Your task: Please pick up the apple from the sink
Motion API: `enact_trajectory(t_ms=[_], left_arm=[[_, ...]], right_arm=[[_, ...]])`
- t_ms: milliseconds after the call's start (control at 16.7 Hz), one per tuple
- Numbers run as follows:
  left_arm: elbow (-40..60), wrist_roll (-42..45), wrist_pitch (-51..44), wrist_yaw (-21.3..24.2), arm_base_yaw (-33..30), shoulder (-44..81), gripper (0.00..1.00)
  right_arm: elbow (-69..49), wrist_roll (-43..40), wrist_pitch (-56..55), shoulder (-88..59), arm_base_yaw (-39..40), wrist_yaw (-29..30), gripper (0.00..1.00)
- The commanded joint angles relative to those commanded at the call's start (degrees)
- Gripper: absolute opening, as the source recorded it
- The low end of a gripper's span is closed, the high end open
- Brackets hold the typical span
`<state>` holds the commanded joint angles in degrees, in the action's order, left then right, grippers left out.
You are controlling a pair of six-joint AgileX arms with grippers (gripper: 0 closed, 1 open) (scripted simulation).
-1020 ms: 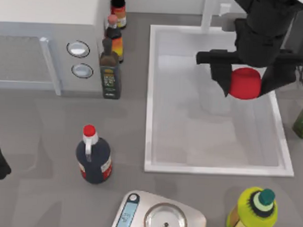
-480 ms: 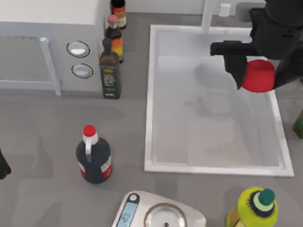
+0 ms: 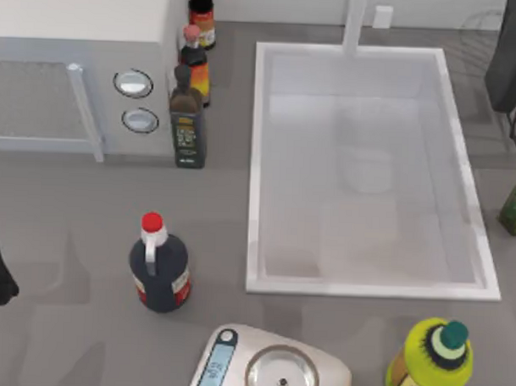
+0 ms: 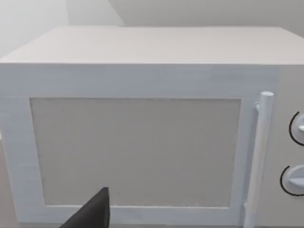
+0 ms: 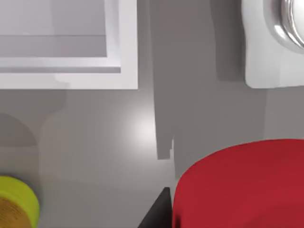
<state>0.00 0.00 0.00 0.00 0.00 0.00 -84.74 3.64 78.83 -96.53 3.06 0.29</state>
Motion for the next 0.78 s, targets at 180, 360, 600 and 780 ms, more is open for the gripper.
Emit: enact_trajectory(t_ms=[180,360,600,780], left_arm=[[0.0,0.0,0.0,0.0,0.0,0.0,1.00],[0.0,0.0,0.0,0.0,0.0,0.0,1.00],[0.0,0.0,0.0,0.0,0.0,0.0,1.00],[0.0,0.0,0.0,0.0,0.0,0.0,1.00]], right_arm=[[5.6,-5.4,-1.3,4.8,-5.4,-0.2,0.00],[6.4,-6.2,-1.5,5.5,-6.2,-0.3,0.00],[7.1,-5.9,-1.5,5.0,-6.2,-1.1,0.00],[12.7,-5.4,-4.5,3.4,-7.6,-5.5,0.00]])
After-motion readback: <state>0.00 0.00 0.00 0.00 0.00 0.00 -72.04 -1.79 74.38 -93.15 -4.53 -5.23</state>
